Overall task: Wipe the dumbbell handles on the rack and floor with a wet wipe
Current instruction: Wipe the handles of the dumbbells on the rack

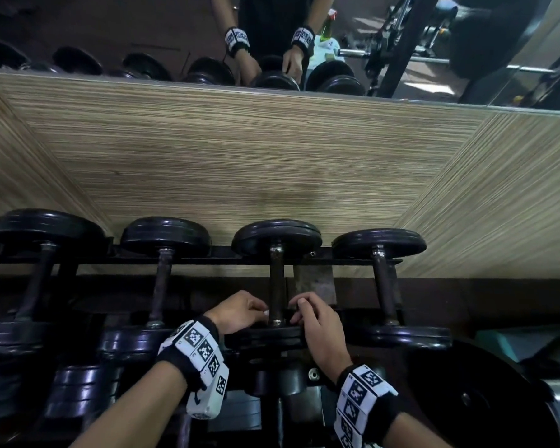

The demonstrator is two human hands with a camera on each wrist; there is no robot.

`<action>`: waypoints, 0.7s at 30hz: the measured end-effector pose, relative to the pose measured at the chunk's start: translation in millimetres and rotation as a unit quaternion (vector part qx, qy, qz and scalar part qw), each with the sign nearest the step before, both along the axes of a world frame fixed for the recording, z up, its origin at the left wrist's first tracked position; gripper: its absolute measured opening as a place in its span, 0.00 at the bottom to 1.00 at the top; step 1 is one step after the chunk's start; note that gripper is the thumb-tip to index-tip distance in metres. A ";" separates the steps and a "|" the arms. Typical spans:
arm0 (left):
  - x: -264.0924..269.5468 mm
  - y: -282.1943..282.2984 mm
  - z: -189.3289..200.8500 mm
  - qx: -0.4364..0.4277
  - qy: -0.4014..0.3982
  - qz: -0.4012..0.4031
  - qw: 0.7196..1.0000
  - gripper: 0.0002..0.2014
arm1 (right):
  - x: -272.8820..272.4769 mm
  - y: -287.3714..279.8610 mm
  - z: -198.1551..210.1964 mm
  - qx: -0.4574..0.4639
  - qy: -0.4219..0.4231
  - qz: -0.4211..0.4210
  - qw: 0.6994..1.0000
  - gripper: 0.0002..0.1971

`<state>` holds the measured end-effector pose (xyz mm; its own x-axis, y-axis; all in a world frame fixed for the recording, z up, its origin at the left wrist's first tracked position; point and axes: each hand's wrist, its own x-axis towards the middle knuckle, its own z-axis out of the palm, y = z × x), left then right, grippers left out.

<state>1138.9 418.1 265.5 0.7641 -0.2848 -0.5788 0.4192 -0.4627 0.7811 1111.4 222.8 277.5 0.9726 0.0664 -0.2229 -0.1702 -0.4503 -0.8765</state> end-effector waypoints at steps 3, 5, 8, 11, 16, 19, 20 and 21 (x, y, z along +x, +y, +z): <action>-2.0 4.6 -4.8 0.057 -0.041 0.010 0.997 0.07 | 1.5 -0.7 -3.4 0.010 -0.007 0.000 1.000 0.13; -2.9 8.3 -7.0 0.065 -0.041 0.000 0.997 0.07 | 2.8 -0.3 -6.0 0.015 -0.015 -0.001 1.000 0.13; -0.2 7.5 -3.8 0.006 0.004 -0.003 1.000 0.08 | 2.6 0.1 -7.7 0.027 -0.024 -0.006 0.999 0.13; 3.7 0.1 1.2 -0.029 0.048 -0.015 0.998 0.10 | 2.0 -0.7 -7.6 0.037 -0.030 -0.002 0.999 0.14; 6.9 3.4 -0.5 0.018 0.020 -0.016 1.000 0.05 | 3.7 -1.6 -9.7 0.057 -0.034 -0.004 0.998 0.15; 4.2 3.8 2.7 0.082 -0.022 -0.020 0.996 0.12 | 4.3 -2.1 -11.7 0.058 -0.037 -0.007 0.998 0.16; 3.5 3.5 2.4 0.089 -0.022 -0.018 0.996 0.14 | 4.7 -2.0 -12.9 0.058 -0.038 -0.007 0.998 0.16; 3.1 3.3 -0.3 0.081 -0.010 -0.014 0.997 0.14 | 4.1 -2.1 -14.1 0.058 -0.040 -0.006 0.998 0.16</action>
<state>1142.0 421.4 265.2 0.7693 -0.2107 -0.6032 0.3885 -0.5952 0.7034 1115.5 220.6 263.4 0.9878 0.0750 -0.1366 -0.1029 -0.3442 -0.9333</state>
